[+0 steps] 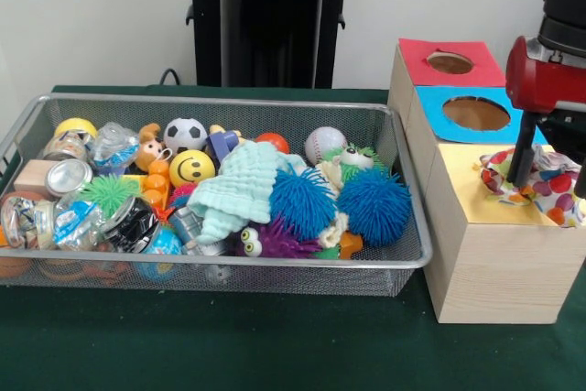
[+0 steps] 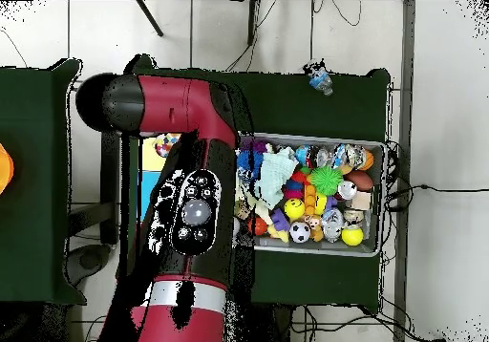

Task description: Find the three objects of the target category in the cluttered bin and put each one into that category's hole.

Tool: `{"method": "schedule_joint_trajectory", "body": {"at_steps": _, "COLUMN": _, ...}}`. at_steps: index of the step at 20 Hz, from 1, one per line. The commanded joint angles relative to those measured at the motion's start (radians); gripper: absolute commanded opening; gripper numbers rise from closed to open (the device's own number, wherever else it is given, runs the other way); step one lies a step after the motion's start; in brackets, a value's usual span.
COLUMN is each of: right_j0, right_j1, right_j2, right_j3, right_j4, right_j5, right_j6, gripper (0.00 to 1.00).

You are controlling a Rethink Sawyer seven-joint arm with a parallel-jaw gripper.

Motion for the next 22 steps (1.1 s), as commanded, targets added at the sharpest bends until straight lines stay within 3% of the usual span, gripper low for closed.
{"method": "schedule_joint_trajectory", "body": {"at_steps": 1, "right_j0": -0.017, "right_j1": 0.029, "right_j2": 0.045, "right_j3": 0.057, "right_j4": -0.010, "right_j5": -0.017, "right_j6": 0.186, "gripper": 1.00}}
{"method": "schedule_joint_trajectory", "body": {"at_steps": 12, "right_j0": -0.016, "right_j1": 0.014, "right_j2": 0.035, "right_j3": 0.080, "right_j4": -0.013, "right_j5": -0.016, "right_j6": 0.191, "gripper": 1.00}}
{"method": "schedule_joint_trajectory", "body": {"at_steps": 13, "right_j0": -0.016, "right_j1": 0.013, "right_j2": 0.036, "right_j3": 0.084, "right_j4": -0.011, "right_j5": -0.017, "right_j6": 0.191, "gripper": 0.00}}
{"method": "schedule_joint_trajectory", "body": {"at_steps": 22, "right_j0": -0.023, "right_j1": 0.014, "right_j2": 0.040, "right_j3": 0.076, "right_j4": -0.016, "right_j5": 0.004, "right_j6": 0.170, "gripper": 0.00}}
